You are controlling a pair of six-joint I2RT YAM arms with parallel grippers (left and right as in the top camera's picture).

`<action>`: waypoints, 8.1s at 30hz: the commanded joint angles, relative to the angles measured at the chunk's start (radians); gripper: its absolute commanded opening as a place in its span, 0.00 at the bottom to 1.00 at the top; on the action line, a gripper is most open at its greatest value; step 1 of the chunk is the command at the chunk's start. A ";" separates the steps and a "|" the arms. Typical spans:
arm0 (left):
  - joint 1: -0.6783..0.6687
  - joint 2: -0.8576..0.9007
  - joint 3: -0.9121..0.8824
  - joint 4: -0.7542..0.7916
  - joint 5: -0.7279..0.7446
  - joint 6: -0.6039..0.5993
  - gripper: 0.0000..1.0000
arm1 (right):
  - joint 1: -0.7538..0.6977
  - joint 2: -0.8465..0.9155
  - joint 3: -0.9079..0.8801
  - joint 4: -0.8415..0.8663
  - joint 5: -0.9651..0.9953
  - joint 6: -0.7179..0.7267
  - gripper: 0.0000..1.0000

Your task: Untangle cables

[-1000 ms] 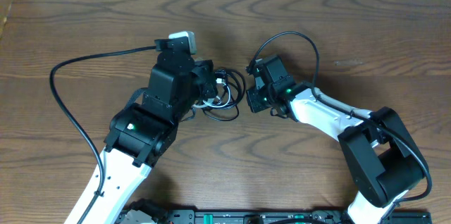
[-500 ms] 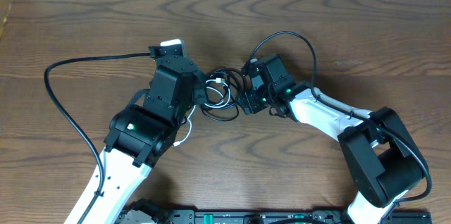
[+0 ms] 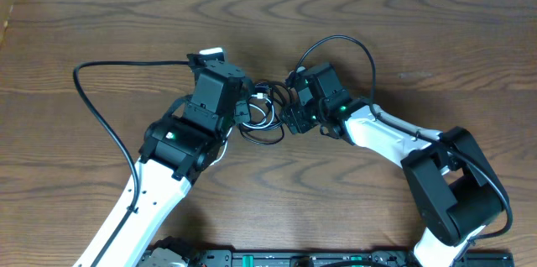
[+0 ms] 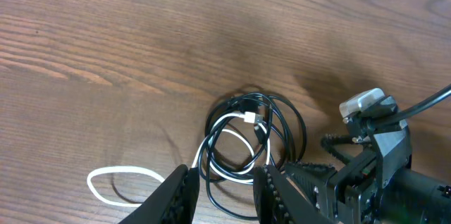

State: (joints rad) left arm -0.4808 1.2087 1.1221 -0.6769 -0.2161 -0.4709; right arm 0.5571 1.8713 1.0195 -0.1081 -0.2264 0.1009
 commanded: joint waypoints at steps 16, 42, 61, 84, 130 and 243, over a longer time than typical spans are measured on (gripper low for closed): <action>0.121 0.002 -0.006 -0.049 -0.133 -0.049 0.31 | 0.028 0.121 0.094 -0.021 0.071 -0.152 0.73; 0.143 0.002 -0.006 -0.063 -0.085 -0.024 0.31 | -0.020 0.273 0.291 -0.331 0.516 -0.026 0.01; 0.143 0.231 -0.006 0.025 0.264 0.001 0.31 | -0.090 -0.121 0.296 -0.491 0.513 -0.011 0.01; 0.143 0.476 -0.006 0.262 0.777 0.169 0.45 | -0.131 -0.287 0.296 -0.513 0.401 0.034 0.01; 0.056 0.592 -0.006 0.590 0.954 0.231 0.44 | -0.143 -0.543 0.297 -0.538 0.047 0.063 0.01; 0.137 0.275 -0.006 0.432 0.915 0.208 0.06 | -0.118 -0.278 0.250 -0.583 0.300 0.158 0.01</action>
State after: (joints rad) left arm -0.3458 1.4818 1.1202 -0.2543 0.6788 -0.2581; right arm 0.4389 1.5646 1.3067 -0.6846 -0.0273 0.2451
